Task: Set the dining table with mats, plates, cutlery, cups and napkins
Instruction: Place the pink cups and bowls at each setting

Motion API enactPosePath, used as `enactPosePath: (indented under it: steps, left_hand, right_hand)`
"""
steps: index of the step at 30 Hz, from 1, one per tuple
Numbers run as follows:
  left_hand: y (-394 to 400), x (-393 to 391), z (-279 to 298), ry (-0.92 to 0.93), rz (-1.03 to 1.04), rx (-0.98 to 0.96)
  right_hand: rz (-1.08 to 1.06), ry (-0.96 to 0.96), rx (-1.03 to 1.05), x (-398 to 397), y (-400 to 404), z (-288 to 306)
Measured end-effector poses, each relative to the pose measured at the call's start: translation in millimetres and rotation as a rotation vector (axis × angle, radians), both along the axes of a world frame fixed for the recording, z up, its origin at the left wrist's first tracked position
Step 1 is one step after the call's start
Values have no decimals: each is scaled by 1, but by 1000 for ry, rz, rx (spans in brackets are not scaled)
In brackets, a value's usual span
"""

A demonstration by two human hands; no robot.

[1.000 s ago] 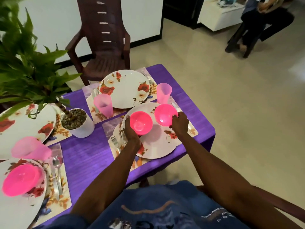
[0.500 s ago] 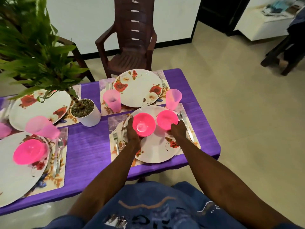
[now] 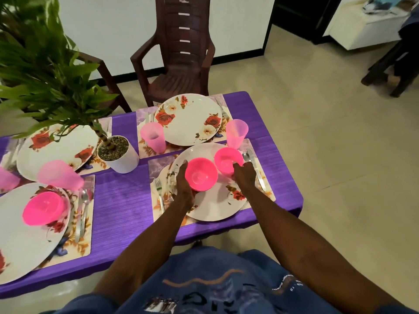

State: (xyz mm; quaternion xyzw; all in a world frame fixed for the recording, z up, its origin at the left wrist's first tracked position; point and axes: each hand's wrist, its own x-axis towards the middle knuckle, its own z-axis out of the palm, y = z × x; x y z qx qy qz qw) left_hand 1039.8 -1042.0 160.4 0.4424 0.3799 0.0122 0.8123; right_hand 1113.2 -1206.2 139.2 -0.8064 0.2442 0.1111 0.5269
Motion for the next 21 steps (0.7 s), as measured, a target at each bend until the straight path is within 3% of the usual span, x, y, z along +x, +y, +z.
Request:
enactPosePath:
  steps: [4, 16, 21]
  left_hand:
    - [-13, -5, -8, -53, -51, 40]
    - [-107, -14, 1, -108, -398, -288]
    - [-137, 13, 7, -44, -492, -214]
  right_hand:
    - [-20, -80, -62, -12, -9, 15]
    - [0, -179, -88, -28, -89, 25]
    - [-124, -207, -82, -27, -124, 35]
